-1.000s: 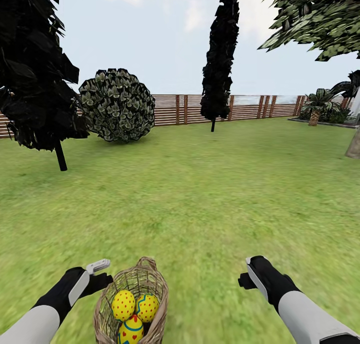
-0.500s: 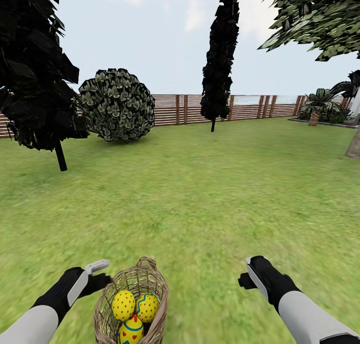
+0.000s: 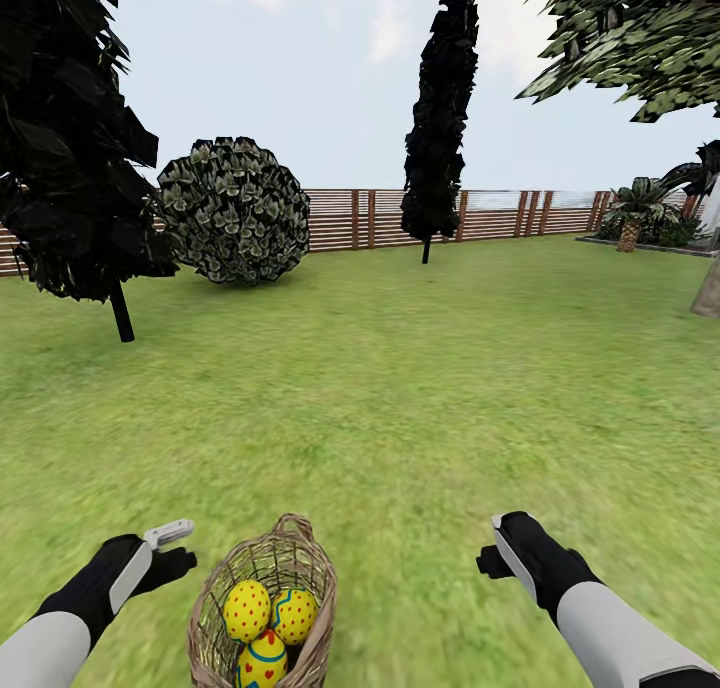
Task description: Take the three Easter eggs out of the wicker basket on the lawn in the garden, then place them on the lawn next to a single tree (choose any tree) so that all three eggs are next to the same tree and none are left in the basket.
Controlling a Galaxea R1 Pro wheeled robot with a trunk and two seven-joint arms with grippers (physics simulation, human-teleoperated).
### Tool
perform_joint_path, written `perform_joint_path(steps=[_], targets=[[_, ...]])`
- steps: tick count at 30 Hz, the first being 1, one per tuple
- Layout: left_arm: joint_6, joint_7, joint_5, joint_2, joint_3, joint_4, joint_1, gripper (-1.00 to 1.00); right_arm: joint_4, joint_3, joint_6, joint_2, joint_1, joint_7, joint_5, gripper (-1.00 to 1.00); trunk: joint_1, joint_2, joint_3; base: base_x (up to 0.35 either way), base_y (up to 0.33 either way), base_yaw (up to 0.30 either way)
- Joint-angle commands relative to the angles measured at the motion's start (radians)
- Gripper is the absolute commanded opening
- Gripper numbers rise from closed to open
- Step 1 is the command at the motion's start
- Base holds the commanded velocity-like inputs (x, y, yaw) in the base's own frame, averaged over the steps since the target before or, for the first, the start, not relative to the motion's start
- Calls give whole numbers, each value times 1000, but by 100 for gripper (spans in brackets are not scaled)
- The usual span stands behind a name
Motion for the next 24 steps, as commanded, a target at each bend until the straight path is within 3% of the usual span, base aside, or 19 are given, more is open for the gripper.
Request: perform_joint_path(steps=[1,24], targets=[[5,8,11,0,1,-2,0,100,-2,8,4,-1,-1,-8,-11,100,0,-1,-1,0,0,0],[4,8,11,-8,1,-2,0,100,-3,7,4,-1,-1,-8,-11,100,88,-162,-73,0,0,0]])
